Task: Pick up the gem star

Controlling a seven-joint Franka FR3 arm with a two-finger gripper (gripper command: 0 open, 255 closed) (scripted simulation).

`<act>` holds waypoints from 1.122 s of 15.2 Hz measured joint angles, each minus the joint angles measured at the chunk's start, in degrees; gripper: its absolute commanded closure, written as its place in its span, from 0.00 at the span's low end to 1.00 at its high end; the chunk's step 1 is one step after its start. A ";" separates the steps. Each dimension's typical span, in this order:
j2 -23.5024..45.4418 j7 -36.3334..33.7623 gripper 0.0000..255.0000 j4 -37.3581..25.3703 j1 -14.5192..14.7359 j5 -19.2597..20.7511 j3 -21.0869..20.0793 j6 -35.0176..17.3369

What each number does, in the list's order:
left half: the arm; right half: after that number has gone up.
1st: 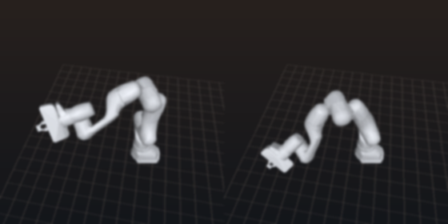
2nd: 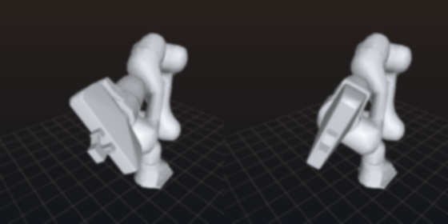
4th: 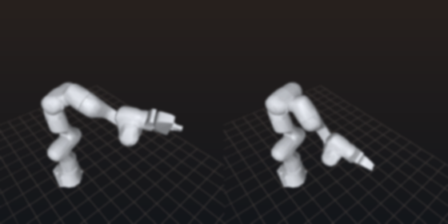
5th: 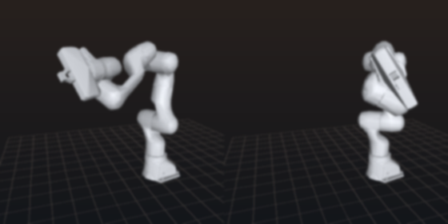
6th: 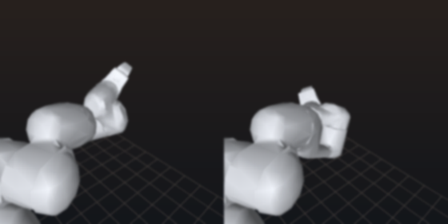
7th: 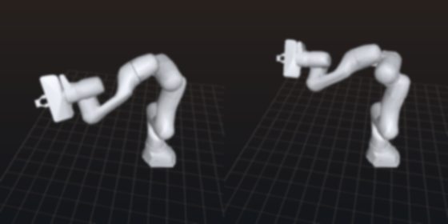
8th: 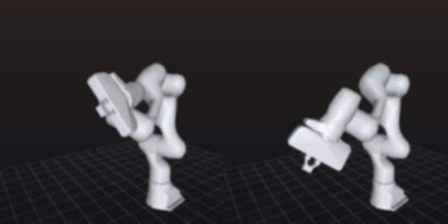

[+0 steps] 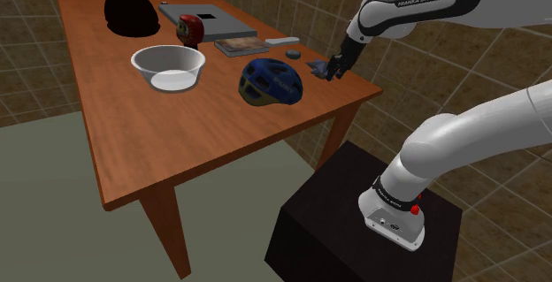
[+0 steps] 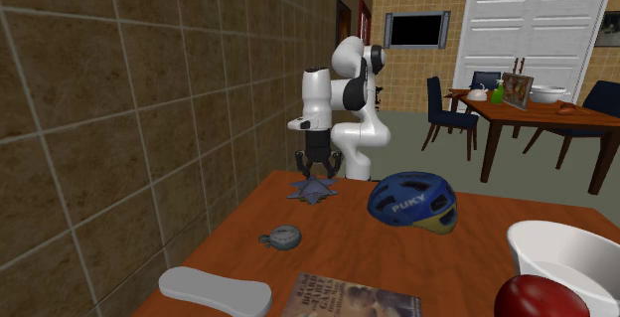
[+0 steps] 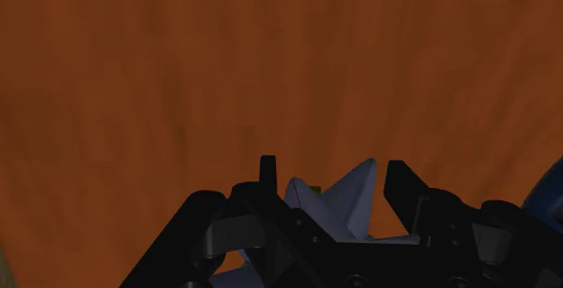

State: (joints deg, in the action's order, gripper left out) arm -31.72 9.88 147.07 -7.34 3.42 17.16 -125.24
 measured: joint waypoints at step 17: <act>-2.22 -1.19 1.00 -9.40 0.23 -0.36 -1.58 11.62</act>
